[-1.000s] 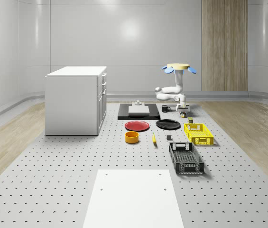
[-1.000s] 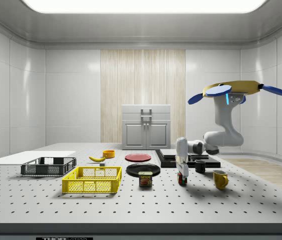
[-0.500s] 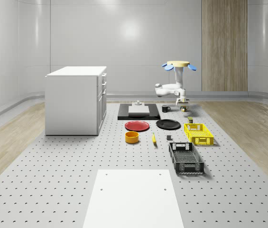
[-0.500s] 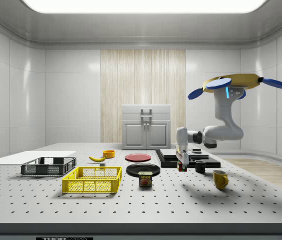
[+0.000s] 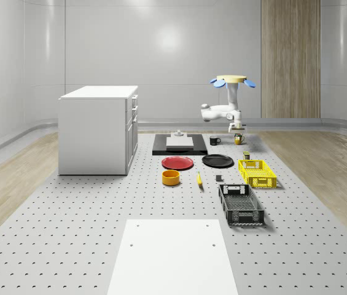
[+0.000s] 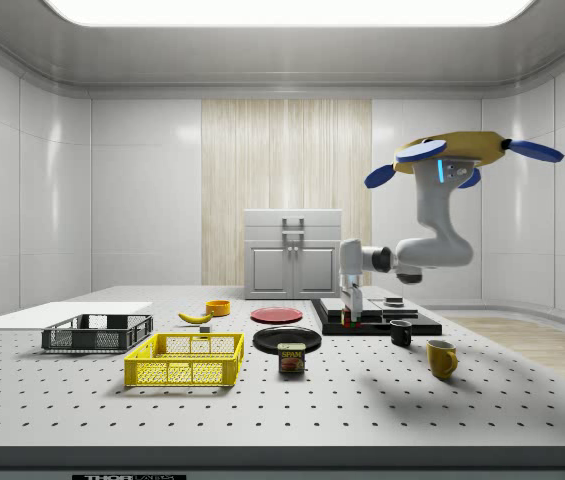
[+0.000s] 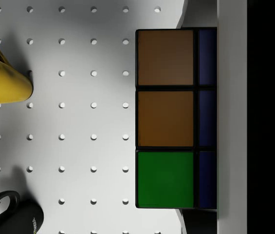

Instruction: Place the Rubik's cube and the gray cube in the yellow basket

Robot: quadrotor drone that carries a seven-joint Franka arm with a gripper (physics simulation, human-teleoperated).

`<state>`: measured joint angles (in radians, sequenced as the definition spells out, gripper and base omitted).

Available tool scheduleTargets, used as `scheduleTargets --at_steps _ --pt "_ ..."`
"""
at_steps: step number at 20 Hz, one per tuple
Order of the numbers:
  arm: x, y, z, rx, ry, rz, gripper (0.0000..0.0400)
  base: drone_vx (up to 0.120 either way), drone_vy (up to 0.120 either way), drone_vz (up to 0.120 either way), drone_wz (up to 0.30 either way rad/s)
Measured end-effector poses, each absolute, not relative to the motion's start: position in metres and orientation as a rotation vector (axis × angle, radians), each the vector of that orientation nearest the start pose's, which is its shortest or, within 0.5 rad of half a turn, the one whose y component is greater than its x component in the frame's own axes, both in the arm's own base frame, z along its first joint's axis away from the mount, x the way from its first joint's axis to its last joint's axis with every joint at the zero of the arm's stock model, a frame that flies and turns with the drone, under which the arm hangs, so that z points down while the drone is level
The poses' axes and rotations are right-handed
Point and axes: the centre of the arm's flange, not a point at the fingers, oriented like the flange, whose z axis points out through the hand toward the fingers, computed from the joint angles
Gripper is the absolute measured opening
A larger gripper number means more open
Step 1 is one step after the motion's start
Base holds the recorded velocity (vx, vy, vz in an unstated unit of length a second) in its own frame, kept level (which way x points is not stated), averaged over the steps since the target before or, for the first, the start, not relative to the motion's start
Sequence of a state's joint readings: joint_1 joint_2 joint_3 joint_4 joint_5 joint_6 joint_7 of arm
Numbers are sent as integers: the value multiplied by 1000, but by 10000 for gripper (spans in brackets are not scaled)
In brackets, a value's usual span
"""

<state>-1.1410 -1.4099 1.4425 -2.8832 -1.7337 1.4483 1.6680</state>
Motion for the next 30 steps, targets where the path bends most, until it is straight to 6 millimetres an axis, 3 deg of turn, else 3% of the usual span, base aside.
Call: scheduleTargets --at_steps 5,12,30 --pt "307 4 467 1 -2 785 325 120 120 0 0" --pt "307 4 467 1 -2 785 325 120 29 0 0" --pt "307 4 467 1 -2 785 325 120 0 0 0"
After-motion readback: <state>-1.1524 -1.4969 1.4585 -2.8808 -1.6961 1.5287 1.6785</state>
